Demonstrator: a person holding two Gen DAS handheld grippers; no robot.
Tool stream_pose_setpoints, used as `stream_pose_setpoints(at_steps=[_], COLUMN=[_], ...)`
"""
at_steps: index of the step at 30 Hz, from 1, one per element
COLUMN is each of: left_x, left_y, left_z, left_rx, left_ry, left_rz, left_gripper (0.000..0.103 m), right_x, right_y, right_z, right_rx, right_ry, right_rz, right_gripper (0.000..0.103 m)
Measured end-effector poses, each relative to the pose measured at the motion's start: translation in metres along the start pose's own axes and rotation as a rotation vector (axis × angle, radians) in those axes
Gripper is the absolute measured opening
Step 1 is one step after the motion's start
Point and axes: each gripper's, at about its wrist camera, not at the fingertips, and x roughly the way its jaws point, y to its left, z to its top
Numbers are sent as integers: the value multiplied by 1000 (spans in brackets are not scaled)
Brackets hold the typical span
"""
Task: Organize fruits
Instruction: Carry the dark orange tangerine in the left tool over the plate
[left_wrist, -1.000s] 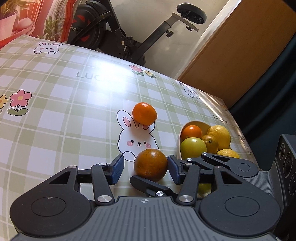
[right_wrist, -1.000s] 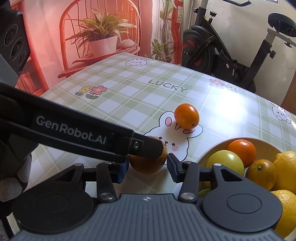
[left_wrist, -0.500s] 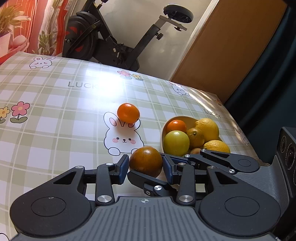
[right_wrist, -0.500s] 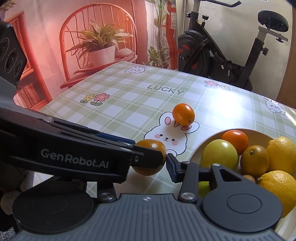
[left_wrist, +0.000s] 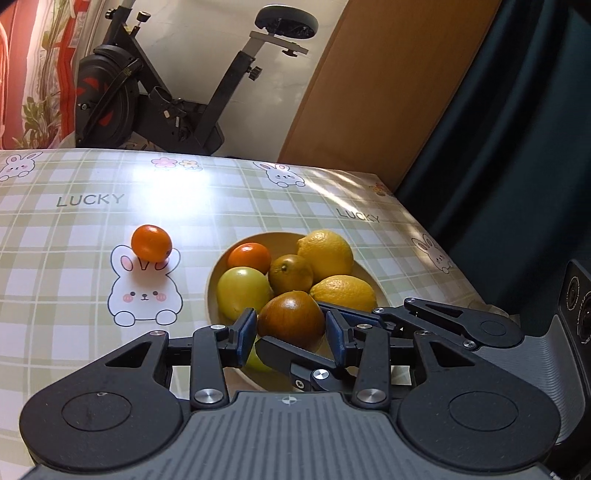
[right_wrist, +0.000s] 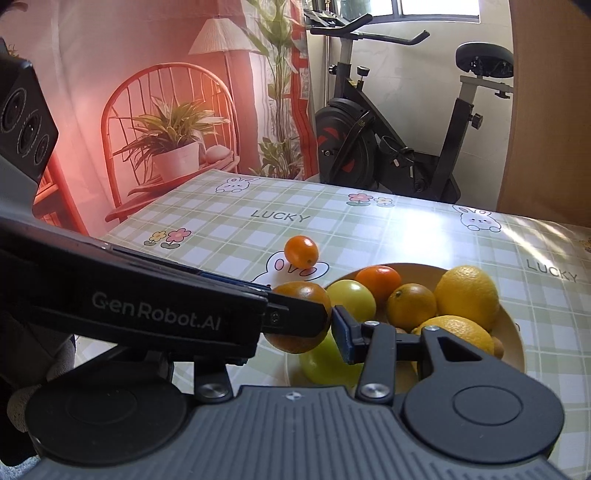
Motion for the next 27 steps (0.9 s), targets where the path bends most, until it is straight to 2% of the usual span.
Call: stream_pose_setpoints(at_steps=[10, 16, 27], left_x=[31, 40, 47], left_y=[-33, -30, -24], left_z=[-9, -13, -16], left_rx=[68, 67, 33], left_ry=[81, 114, 132], left_rz=[-8, 12, 9], left_gripper=[44, 44, 44], right_x=[-23, -19, -9], right_y=[-35, -43, -41], right_z=[-20, -31, -35], right_rx=[87, 135, 137], right_ry=[17, 49, 88], right_rz=[-69, -75, -75], right_gripper=[46, 45, 45])
